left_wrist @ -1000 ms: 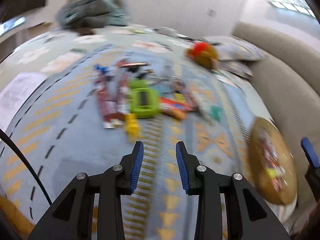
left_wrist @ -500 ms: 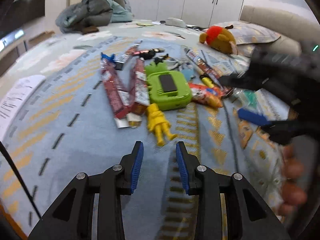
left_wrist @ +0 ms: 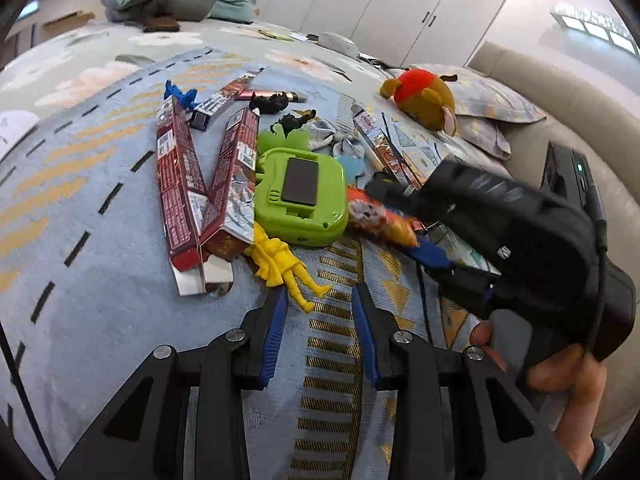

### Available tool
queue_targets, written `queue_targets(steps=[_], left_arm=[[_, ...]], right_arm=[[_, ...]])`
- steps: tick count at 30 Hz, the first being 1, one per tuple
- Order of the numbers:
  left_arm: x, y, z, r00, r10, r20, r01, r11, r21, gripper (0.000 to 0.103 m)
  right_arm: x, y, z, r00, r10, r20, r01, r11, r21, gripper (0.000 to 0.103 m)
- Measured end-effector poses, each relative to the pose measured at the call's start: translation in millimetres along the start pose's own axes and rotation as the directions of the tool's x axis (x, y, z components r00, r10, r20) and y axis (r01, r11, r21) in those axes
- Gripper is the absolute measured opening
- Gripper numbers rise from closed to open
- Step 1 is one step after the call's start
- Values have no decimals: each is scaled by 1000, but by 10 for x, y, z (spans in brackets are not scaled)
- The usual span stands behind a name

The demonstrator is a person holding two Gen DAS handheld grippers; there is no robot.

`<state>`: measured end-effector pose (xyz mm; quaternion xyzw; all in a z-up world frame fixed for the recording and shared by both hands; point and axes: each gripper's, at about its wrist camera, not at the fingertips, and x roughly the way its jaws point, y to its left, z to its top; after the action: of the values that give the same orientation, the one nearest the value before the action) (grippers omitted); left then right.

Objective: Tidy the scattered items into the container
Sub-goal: 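Reach the right tool to the orange snack bag and grasp it, then lift the orange bag with the right tool while the left grasps the yellow figure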

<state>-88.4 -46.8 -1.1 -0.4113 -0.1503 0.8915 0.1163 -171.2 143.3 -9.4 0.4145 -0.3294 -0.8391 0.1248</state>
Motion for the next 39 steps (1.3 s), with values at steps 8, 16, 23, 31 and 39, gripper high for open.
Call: queue_targets(steps=[8, 16, 23, 31, 39], left_arm=[[-93, 140, -49, 999, -34, 33, 36, 998, -50, 16], [-509, -65, -134, 995, -78, 64, 73, 995, 72, 12], [-934, -111, -119, 985, -116, 130, 108, 992, 63, 12], [-351, 145, 27, 997, -46, -64, 35, 986, -164, 12], [-87, -220, -34, 995, 97, -16, -97, 995, 3, 14]], right_arm=[[-82, 22, -146, 998, -27, 56, 31, 996, -81, 20], [-585, 162, -384, 987, 67, 144, -56, 996, -76, 12], [-1230, 97, -611, 960, 138, 242, -150, 988, 33, 12], [-2048, 275, -594, 908, 187, 375, -180, 982, -53, 12], [-2230, 238, -613, 904, 198, 379, -186, 980, -67, 12]])
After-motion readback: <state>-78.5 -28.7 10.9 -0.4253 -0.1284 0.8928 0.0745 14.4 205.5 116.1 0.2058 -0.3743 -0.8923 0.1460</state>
